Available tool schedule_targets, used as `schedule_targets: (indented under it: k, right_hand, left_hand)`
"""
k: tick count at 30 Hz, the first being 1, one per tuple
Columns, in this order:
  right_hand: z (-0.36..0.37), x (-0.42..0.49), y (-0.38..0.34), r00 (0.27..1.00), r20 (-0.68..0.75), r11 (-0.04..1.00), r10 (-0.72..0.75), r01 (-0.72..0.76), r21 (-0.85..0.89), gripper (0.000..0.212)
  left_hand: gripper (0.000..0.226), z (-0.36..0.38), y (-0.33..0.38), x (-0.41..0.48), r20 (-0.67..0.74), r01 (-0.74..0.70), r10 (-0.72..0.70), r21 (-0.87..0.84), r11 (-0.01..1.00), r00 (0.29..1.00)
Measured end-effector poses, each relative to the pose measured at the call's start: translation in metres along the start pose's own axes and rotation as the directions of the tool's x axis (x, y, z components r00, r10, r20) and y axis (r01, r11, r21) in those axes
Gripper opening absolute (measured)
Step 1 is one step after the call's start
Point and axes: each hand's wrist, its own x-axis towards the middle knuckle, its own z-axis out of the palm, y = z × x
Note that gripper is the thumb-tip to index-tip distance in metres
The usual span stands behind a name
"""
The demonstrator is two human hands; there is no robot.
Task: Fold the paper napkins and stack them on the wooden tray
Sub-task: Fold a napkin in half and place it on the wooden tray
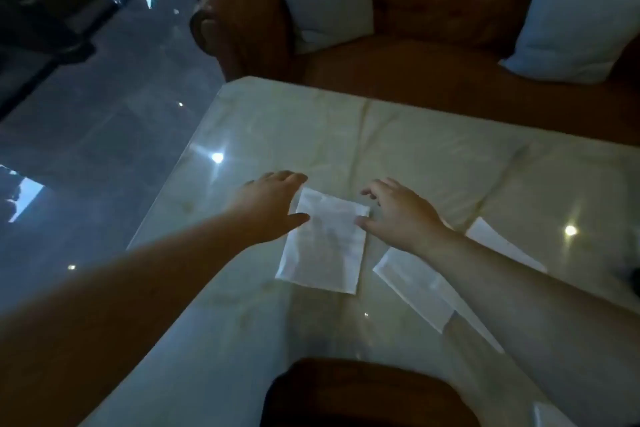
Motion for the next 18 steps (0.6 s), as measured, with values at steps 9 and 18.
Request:
schedule_targets:
  k: [9,18]
  right_hand:
    - [0.034,0.046,0.028,0.996,-0.015,0.996,0.090,-0.090,-0.011,0.033]
    - [0.037,0.018,0.015,0.989,-0.147,0.989,0.003,0.019,0.145,0.007]
  left_hand:
    - [0.060,0.040,-0.016,0.062,0.036,-0.044,0.047,-0.083,0.996,0.998]
    - [0.023,0.046,-0.016,0.059,-0.008,-0.101,0.102,0.033,0.994,0.995]
